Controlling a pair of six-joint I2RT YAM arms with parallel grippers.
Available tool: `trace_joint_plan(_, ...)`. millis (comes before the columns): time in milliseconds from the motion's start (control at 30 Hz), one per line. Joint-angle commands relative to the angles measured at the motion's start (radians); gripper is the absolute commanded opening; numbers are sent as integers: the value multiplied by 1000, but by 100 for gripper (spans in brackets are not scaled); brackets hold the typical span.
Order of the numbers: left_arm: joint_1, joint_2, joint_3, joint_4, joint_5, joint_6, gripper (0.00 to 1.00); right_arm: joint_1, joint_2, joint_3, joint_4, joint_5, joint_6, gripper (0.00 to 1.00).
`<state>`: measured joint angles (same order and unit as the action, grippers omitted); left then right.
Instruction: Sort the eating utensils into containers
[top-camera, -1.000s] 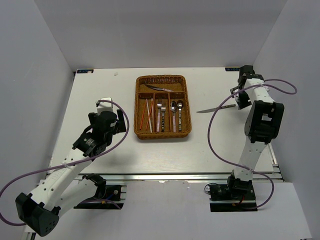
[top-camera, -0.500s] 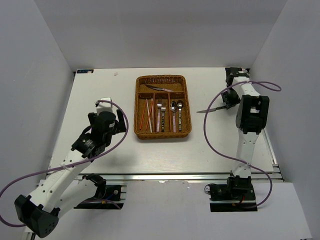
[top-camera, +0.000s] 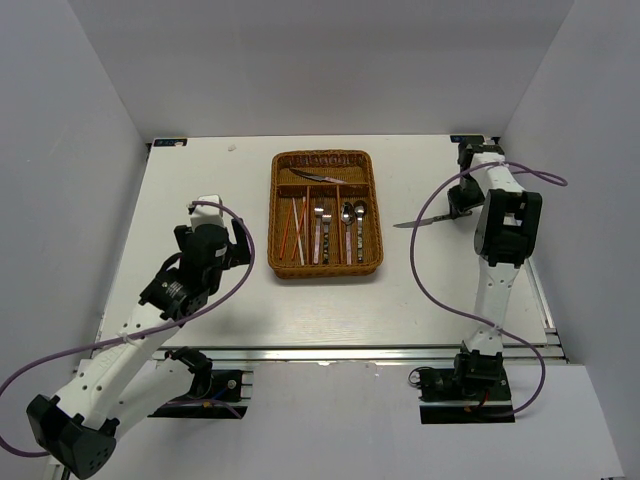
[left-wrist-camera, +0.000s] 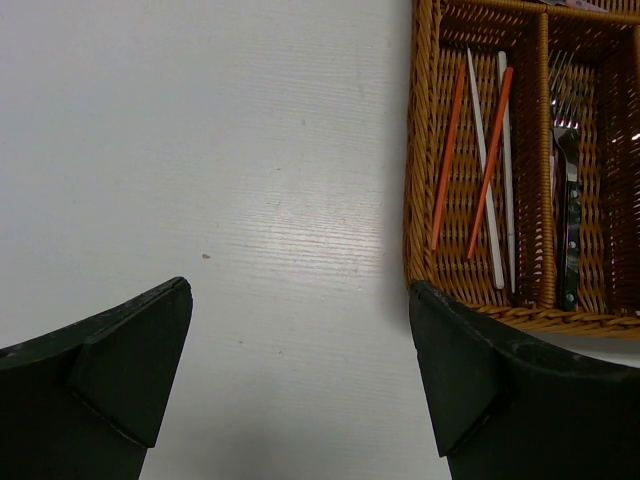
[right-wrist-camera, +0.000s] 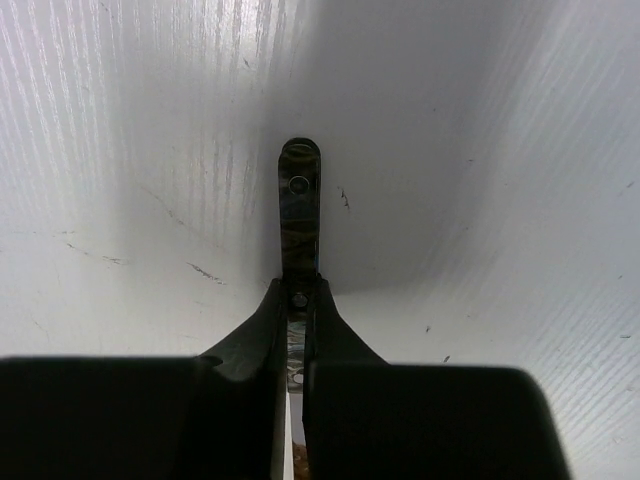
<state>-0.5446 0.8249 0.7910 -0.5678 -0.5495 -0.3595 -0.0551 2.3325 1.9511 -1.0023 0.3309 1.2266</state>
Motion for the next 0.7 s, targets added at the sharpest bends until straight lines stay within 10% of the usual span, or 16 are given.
trace_joint_plan(0, 6, -23, -6, 6, 0, -1, 98, -12, 105, -18, -91, -39, 27, 0)
trace_joint_plan(667, 6, 2, -6, 8, -1, 1, 98, 27, -430, -197, 284, -9, 31, 0)
